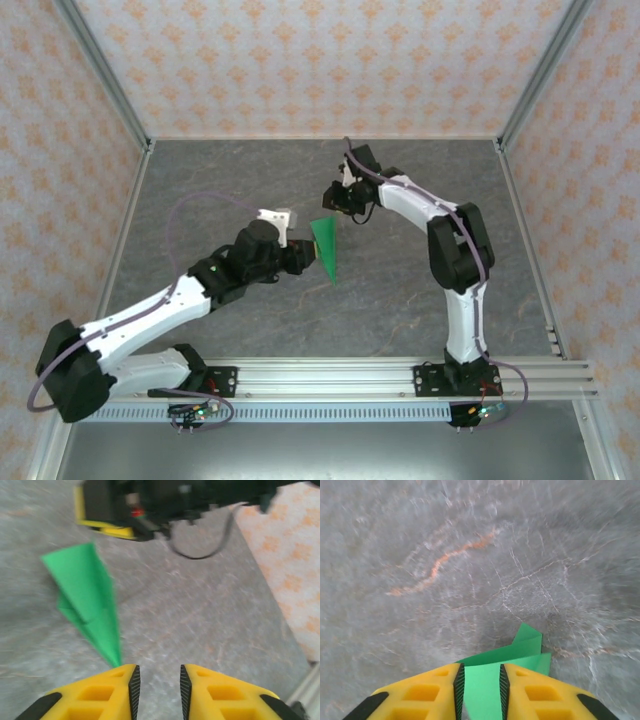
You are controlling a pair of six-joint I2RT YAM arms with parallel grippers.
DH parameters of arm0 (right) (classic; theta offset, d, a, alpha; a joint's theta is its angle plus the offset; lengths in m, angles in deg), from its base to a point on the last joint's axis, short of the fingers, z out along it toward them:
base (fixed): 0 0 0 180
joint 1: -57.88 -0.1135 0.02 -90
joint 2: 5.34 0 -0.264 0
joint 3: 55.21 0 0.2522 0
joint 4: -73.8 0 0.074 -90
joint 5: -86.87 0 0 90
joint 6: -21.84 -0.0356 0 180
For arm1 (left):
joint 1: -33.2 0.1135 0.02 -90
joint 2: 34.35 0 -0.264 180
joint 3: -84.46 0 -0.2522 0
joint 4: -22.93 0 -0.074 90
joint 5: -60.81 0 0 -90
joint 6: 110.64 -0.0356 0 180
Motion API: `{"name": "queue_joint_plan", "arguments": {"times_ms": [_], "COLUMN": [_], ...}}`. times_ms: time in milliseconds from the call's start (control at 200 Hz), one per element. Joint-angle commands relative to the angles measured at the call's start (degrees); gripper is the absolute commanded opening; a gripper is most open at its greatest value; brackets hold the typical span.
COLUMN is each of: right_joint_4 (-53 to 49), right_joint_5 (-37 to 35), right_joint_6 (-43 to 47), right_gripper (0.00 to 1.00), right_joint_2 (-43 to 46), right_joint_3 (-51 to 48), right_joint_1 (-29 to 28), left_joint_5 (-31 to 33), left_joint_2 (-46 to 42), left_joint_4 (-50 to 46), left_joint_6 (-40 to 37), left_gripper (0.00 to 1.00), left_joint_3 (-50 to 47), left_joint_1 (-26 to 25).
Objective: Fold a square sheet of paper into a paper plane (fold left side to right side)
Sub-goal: Fold the wing for the fifth time at the center of the table, then move the paper plane to the top-center of the table.
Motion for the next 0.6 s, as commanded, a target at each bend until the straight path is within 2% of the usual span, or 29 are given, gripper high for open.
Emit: {"name": "queue_joint_plan", "arguments": {"times_ms": [0, 65, 145, 240, 350, 445, 595], "right_joint_4": [-6.4, -9.7, -11.5, -9.6, -8.2, -8.7, -9.5], "right_joint_5": [-10.1, -16.0, -19.7, -18.4, -16.2, -17.2, -17.6], "right_joint_6": [1.3, 1.3, -0.1, -1.9, -2.6, -3.5, -3.5], "right_gripper": [0.42, 0.50, 0.57, 0.59, 0.58, 0.50, 0.22], "right_joint_2": [8.2, 10.6, 11.9, 11.0, 7.2, 4.5, 2.7], "right_joint_3": [-1.2, -3.1, -6.7, -11.0, -11.1, -10.5, -10.4], "right_joint_1": [-0.7, -2.0, -3.8, -5.8, -8.4, -9.4, -9.6], "left_joint_5": [14.4, 18.4, 21.1, 22.0, 22.4, 22.6, 23.1], "left_joint_2": [-3.7, -5.8, -7.6, -9.0, -9.1, -9.1, -10.0], "left_joint_4": [-8.9, -10.3, -10.8, -9.8, -9.5, -10.3, -10.1], "left_joint_6": [-1.5, -1.2, -0.7, -0.1, -0.1, 0.1, 0.5], "left_gripper": [0.37, 0.39, 0.40, 0.43, 0.44, 0.44, 0.45], "left_joint_3": [-1.7, -2.3, -3.2, -4.5, -5.1, -5.2, -6.0], "left_joint_1": [0.2, 0.3, 0.5, 0.6, 0.8, 0.8, 0.8]}}
